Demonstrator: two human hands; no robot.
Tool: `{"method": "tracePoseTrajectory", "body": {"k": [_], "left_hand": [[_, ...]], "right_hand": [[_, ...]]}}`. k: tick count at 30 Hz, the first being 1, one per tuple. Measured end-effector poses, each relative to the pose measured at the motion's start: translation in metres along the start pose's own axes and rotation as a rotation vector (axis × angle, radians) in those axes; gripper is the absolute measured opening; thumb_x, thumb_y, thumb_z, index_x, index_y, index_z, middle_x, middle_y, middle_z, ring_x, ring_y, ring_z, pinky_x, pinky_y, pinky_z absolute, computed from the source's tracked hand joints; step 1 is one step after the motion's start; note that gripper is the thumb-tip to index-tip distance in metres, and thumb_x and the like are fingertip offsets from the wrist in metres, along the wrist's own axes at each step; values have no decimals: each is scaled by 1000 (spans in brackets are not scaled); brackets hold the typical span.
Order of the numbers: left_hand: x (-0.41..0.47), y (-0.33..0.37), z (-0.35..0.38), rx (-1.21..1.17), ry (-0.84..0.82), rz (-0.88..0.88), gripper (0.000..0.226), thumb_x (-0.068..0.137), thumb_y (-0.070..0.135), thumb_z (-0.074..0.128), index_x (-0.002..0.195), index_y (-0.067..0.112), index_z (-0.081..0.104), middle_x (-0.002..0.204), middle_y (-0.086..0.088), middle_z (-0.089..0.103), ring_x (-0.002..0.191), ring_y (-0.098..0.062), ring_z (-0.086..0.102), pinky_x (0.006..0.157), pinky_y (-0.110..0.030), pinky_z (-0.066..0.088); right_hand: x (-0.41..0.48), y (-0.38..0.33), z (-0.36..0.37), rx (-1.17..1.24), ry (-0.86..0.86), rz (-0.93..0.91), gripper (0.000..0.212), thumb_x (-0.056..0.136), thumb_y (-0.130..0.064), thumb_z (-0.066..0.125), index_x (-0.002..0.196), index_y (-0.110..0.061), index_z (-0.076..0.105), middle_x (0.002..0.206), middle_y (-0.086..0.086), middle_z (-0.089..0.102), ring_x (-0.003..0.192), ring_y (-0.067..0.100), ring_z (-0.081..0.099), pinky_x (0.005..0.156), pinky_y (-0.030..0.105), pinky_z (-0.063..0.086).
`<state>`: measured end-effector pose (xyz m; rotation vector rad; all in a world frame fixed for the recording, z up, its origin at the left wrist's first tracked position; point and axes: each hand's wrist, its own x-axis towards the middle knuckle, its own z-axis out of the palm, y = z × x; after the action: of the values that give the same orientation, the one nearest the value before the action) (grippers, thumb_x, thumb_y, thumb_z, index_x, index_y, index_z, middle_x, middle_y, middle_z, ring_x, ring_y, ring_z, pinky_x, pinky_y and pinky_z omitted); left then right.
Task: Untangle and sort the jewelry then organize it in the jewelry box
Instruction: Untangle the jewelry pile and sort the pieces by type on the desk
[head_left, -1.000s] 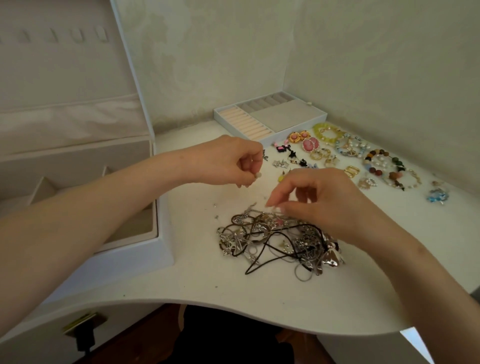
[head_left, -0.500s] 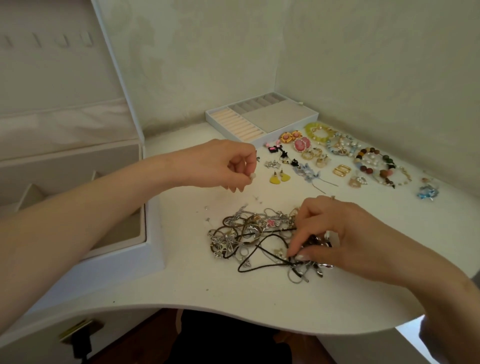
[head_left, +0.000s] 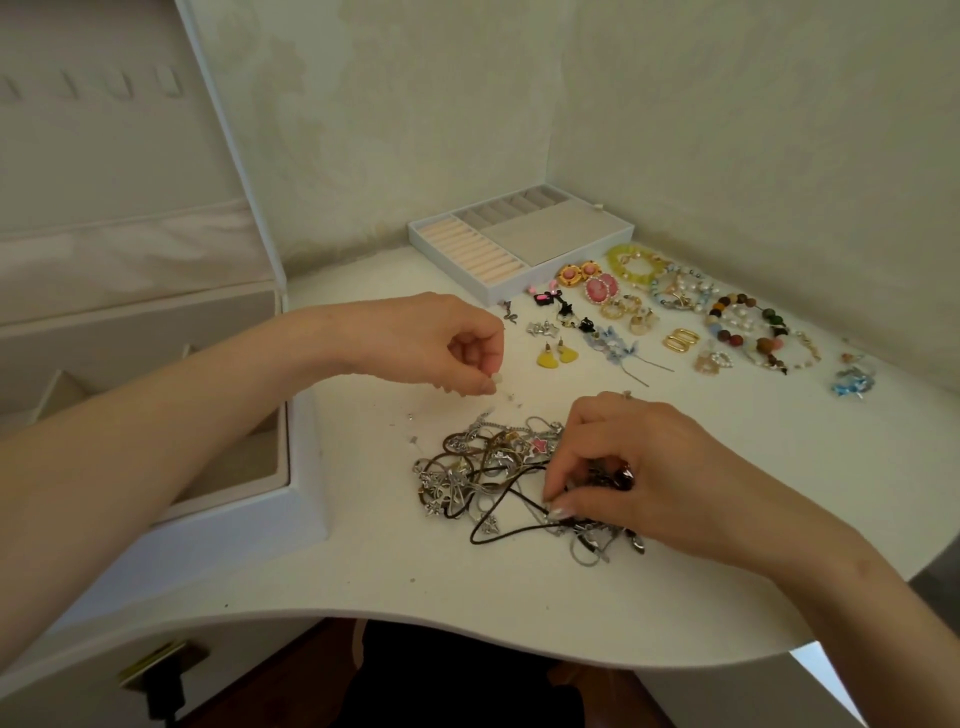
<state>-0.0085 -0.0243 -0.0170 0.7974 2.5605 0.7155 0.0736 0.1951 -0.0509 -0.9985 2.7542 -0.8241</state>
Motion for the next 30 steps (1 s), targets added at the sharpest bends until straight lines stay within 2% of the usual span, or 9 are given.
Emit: {"method": "tracePoseTrajectory", "body": {"k": [5, 9, 12, 14, 17, 19, 21, 24, 30], "left_hand": [[-1, 1, 1, -11, -101, -42, 9, 85, 12, 66, 85, 14, 58, 73, -1, 64, 62, -7, 58, 60, -16, 49], [-2, -3, 1, 148, -143, -84, 13, 84, 21, 68, 83, 24, 55, 80, 7, 63, 69, -4, 56, 66, -18, 44], [-4, -1, -2, 227, -74, -72, 23, 79, 29, 72, 81, 31, 49, 82, 13, 55, 70, 0, 48, 61, -11, 37], [-9, 4, -7, 201, -89, -17, 26, 77, 27, 75, 79, 32, 49, 76, 13, 51, 65, 1, 45, 59, -11, 36], [-17, 14, -10, 151, -329, 69, 22, 79, 13, 74, 79, 30, 59, 73, 8, 50, 65, -2, 44, 62, -13, 37], [-18, 16, -7, 177, -424, 79, 24, 79, 11, 72, 80, 31, 60, 78, 4, 49, 71, -12, 46, 68, -24, 40], [-17, 15, -3, 204, -446, 72, 24, 79, 13, 72, 83, 33, 60, 81, 4, 48, 74, -12, 45, 71, -27, 40], [-15, 15, 1, 249, -436, 61, 25, 80, 18, 72, 87, 37, 57, 84, 7, 47, 71, -2, 43, 70, -21, 38], [-14, 13, 2, 288, -433, 62, 30, 81, 20, 71, 87, 43, 53, 84, 10, 50, 71, -3, 44, 72, -21, 40]], "right_hand": [[5, 1, 3, -93, 48, -61, 8, 81, -36, 72, 78, -31, 66, 77, -14, 57, 79, 4, 48, 68, 22, 41], [6, -1, 3, -10, 99, -48, 15, 78, -47, 57, 78, -33, 63, 78, -16, 59, 78, 4, 52, 67, 19, 43], [5, -1, -2, 165, 158, -1, 5, 78, -31, 68, 78, -30, 63, 80, -18, 63, 76, 8, 58, 66, 18, 44], [4, -1, -4, 248, 191, 8, 11, 78, -17, 72, 76, -23, 63, 74, -12, 64, 69, 10, 58, 62, 22, 45], [5, -1, -4, 305, 203, 13, 16, 78, -9, 73, 74, -21, 63, 70, -10, 64, 64, 10, 57, 61, 23, 47], [6, 0, -3, 321, 207, 9, 21, 78, -6, 73, 75, -24, 63, 70, -12, 63, 64, 8, 57, 62, 18, 45], [6, 1, -2, 335, 206, -4, 24, 79, -4, 73, 79, -26, 64, 72, -12, 63, 66, 7, 57, 63, 16, 44], [5, 4, -1, 341, 221, -25, 15, 78, -14, 70, 86, -27, 68, 76, -9, 63, 68, 8, 58, 64, 17, 46], [3, 10, 1, 367, 222, -25, 13, 77, -14, 66, 84, -23, 72, 77, -13, 62, 68, 10, 57, 65, 20, 47]]}}
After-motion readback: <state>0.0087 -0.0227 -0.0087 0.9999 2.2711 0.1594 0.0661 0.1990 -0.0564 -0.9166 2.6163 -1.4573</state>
